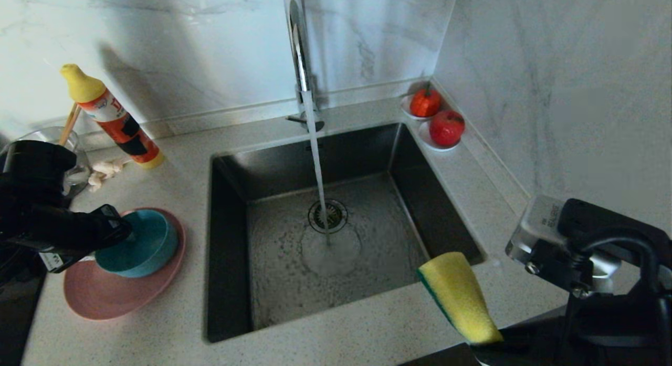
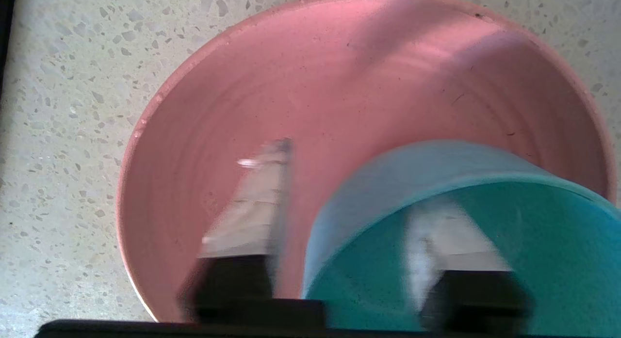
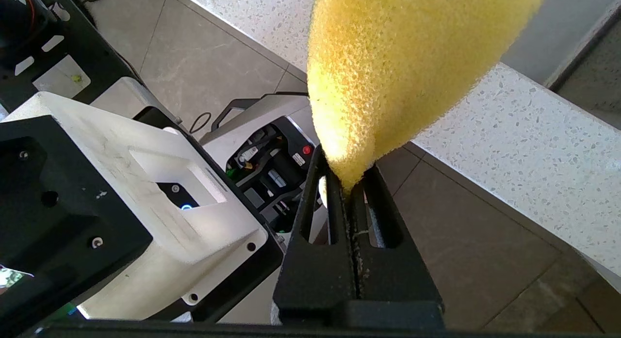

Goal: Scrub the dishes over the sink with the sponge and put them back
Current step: Pick up a bowl and the sponge

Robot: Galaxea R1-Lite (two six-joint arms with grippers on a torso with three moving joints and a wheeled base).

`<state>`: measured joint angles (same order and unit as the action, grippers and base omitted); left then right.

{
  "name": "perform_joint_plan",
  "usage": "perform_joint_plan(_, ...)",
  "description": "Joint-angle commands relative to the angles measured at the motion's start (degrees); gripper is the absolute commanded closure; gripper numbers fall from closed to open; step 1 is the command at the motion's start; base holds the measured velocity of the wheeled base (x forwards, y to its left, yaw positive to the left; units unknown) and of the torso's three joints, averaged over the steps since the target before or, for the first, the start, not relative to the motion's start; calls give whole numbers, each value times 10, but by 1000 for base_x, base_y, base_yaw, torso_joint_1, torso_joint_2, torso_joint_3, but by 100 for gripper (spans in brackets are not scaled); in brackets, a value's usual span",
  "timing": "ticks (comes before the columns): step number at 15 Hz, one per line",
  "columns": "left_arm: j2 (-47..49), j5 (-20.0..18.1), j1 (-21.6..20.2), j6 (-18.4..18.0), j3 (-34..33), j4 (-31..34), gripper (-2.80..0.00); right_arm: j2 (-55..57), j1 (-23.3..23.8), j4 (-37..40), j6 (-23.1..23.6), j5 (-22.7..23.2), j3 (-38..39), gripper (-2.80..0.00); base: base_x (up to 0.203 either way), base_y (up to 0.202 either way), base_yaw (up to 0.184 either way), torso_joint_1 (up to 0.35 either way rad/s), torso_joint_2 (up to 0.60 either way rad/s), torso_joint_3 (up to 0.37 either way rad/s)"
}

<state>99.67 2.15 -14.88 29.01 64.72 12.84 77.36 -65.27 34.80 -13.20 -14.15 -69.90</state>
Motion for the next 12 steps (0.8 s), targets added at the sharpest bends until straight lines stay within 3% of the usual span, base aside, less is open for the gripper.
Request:
perform_joint_plan(1, -1, 1, -1, 2, 0, 1, 0, 1, 0, 2, -1, -1, 0, 0, 0, 0, 0, 0, 0, 0)
perform_joint_plan(7, -20, -5, 1, 3, 4, 1, 0, -2, 2, 2, -1, -1, 0, 0, 0, 0, 0, 0, 0, 0)
perform_joint_plan(12, -97, -30, 4, 3, 10, 11, 0, 0, 1, 2, 0, 1, -1, 0, 0, 0, 0, 0, 0, 0)
